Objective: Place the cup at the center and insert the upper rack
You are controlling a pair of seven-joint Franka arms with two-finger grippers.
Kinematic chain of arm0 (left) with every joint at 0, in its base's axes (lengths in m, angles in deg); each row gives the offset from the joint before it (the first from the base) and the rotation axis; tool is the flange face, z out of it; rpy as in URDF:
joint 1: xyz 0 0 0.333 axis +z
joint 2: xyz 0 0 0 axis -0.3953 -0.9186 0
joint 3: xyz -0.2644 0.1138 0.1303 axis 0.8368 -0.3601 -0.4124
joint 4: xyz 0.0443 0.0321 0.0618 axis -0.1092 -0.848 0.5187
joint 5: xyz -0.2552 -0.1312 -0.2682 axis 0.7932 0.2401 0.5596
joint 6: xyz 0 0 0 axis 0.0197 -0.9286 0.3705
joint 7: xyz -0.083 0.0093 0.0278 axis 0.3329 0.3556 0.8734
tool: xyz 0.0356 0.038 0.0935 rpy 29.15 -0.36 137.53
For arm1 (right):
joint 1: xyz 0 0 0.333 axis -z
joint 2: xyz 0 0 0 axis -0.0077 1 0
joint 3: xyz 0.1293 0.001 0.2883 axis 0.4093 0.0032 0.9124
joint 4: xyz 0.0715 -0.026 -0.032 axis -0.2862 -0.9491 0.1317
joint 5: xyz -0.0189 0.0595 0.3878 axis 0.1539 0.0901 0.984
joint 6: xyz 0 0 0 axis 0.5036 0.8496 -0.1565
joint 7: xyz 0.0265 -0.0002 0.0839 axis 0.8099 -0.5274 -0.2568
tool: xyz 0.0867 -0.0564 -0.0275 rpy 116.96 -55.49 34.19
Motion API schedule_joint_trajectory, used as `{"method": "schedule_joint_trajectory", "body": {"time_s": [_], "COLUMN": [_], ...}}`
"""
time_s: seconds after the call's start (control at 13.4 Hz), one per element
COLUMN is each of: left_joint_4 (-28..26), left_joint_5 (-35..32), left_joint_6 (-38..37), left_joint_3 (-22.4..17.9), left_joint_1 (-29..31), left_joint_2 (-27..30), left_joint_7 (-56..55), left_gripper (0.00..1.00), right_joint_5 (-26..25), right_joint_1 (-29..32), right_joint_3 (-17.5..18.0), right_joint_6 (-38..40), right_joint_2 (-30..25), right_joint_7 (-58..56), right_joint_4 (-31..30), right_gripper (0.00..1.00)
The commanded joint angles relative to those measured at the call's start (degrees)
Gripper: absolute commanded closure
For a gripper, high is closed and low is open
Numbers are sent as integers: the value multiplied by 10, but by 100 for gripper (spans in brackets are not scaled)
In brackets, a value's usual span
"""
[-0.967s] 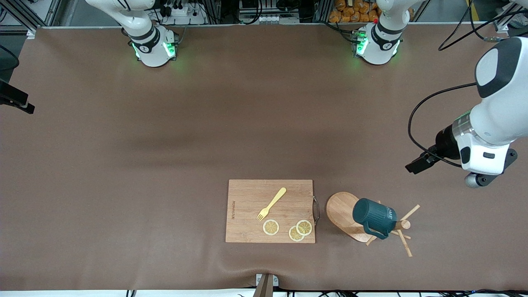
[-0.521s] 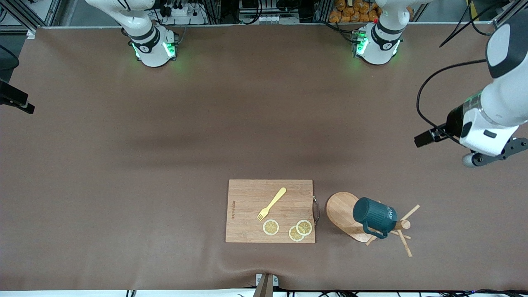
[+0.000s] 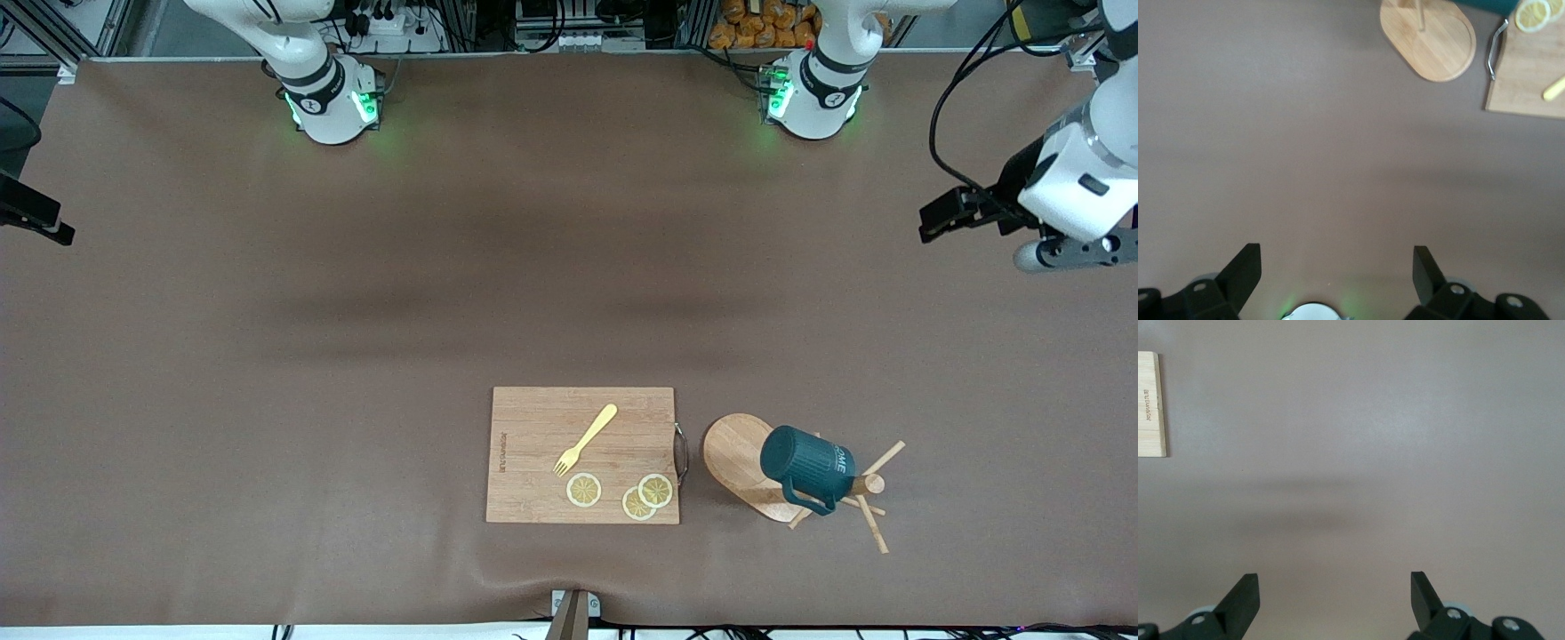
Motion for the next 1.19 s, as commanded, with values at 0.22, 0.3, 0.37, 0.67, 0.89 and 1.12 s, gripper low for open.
{"method": "schedule_joint_trajectory", "body": {"time_s": [0.22, 0.3, 0.37, 0.67, 0.89, 1.12], "left_joint_4": [-20, -18, -17, -13, -11, -10], "left_joint_5": [0, -1, -1, 0, -1, -1], "left_joint_6": [-15, -16, -15, 2, 7, 9], "left_joint_3": [-5, -6, -5, -4, 10, 13], "left_joint_1": [-15, -17, -16, -16, -16, -11], "left_joint_2": [40, 40, 40, 40, 40, 46], "left_joint_7": [62, 61, 58, 51, 51, 50], "left_gripper": [0, 0, 0, 0, 0, 0], "right_joint_5": [4, 4, 4, 3, 3, 3], "right_joint_1": [9, 9, 9, 9, 9, 9], "right_joint_3": [5, 5, 5, 5, 5, 5], "right_joint_6": [7, 7, 7, 7, 7, 7], "right_joint_2": [2, 2, 2, 2, 2, 2], "right_joint_7": [-7, -7, -7, -7, -7, -7], "right_joint_4": [9, 9, 9, 9, 9, 9], "right_gripper": [0, 0, 0, 0, 0, 0]}}
